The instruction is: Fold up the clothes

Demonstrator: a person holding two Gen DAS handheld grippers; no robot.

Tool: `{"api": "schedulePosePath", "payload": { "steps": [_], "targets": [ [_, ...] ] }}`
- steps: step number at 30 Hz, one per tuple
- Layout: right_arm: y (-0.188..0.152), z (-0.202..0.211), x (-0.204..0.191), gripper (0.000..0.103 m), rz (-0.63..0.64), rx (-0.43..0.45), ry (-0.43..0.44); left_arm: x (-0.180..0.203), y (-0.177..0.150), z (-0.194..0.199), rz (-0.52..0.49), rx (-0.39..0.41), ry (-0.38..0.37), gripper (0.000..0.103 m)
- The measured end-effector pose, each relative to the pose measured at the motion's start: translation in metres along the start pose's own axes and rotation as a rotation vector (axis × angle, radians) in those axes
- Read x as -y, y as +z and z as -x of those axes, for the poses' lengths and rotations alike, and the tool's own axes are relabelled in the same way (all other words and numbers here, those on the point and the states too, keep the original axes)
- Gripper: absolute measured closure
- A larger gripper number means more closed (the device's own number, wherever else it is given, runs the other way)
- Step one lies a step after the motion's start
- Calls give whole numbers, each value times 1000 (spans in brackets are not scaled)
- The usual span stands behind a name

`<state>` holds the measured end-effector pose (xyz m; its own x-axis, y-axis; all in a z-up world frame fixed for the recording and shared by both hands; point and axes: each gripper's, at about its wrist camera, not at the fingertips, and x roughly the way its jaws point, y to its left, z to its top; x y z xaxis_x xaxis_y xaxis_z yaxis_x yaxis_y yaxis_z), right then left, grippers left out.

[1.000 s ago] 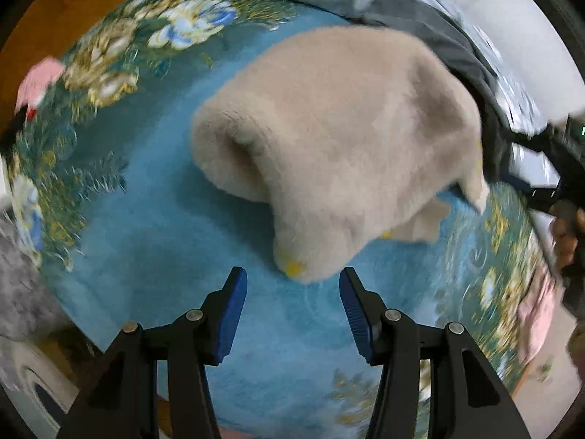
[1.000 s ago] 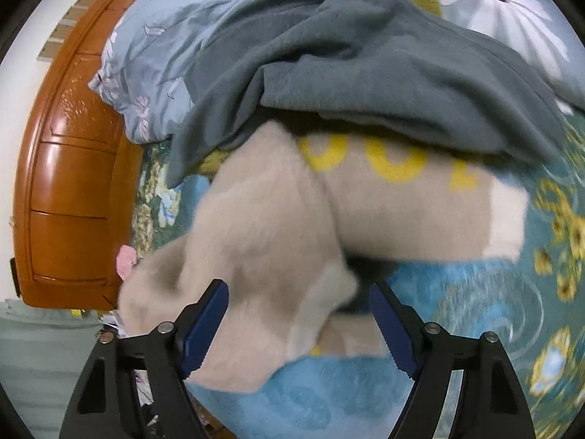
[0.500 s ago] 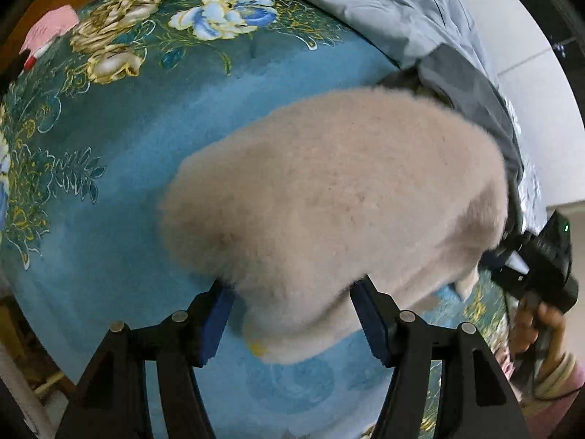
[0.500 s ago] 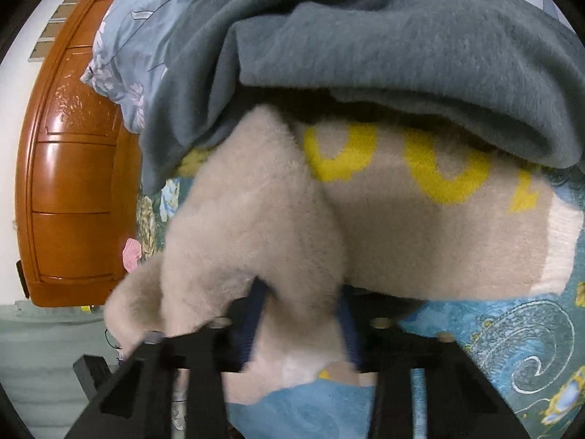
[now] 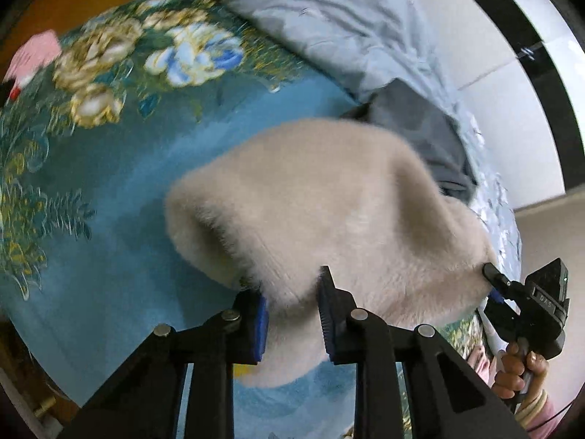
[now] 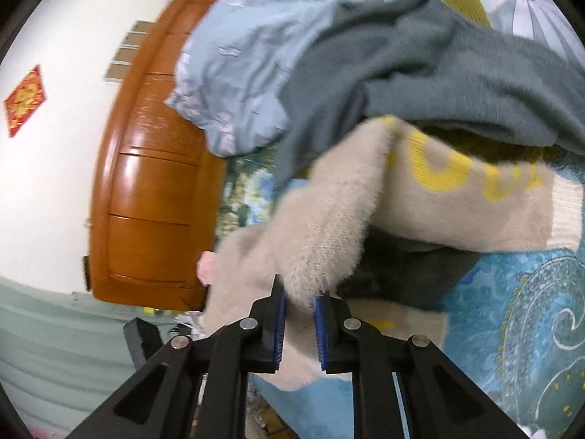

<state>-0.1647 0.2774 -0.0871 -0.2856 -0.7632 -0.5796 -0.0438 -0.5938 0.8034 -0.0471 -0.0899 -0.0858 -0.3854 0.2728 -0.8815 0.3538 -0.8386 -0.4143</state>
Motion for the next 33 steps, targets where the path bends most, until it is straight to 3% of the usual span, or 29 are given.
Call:
{"api": "schedulePosePath", "payload": {
  "steps": [8,18,26,33],
  "targets": [
    [-49,83,-43,89,20,131,80,35,-16,70,-140,85,-80,80],
    [-124,159,-77,89,51,254,111,59,-74,137,-304,129,-157,81],
    [-205,203,-91,89,51,364,72,57,-122,157,-422,77,-243,81],
    [-313,226,-102,89,-48,490,33,31,-170,185,-556,-30,-341,82]
  ]
}}
